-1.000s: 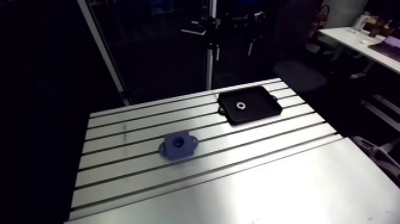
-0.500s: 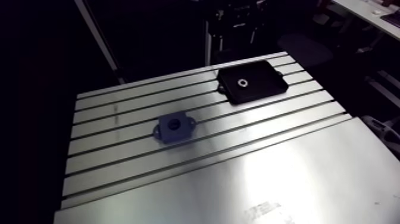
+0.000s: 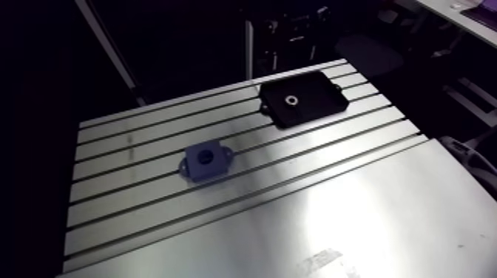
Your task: Pick up the bearing and press it into the housing until flush.
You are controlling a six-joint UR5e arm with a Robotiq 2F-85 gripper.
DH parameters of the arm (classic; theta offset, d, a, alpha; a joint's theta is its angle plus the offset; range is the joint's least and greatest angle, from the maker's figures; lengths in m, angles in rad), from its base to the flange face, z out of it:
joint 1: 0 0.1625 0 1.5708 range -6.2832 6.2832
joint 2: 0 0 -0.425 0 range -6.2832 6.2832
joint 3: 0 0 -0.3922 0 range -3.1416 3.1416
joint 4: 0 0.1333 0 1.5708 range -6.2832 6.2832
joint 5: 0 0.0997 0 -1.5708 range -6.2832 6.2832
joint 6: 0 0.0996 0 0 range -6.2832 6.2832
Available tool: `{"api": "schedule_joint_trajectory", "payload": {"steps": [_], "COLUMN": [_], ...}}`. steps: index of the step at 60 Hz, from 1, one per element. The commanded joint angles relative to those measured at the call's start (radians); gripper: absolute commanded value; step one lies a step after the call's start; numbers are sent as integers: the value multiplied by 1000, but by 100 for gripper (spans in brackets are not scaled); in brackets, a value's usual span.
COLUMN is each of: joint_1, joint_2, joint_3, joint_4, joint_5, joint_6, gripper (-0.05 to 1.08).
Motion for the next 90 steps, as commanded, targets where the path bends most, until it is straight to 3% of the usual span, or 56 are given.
{"api": "schedule_joint_trajectory", "payload": {"steps": [1,11,17,36,90], "joint_1": [-25,-29,-29,-24,-24], "joint_2": [0,0,13,46,74], "joint_3": [23,40,42,42,85], "joint_4": [-3,-30,-35,-51,-98], "joint_5": [0,-3,-4,-5,-4], "joint_6": [-9,-26,-26,-23,-21], "gripper": [1,4,15,30,30]}}
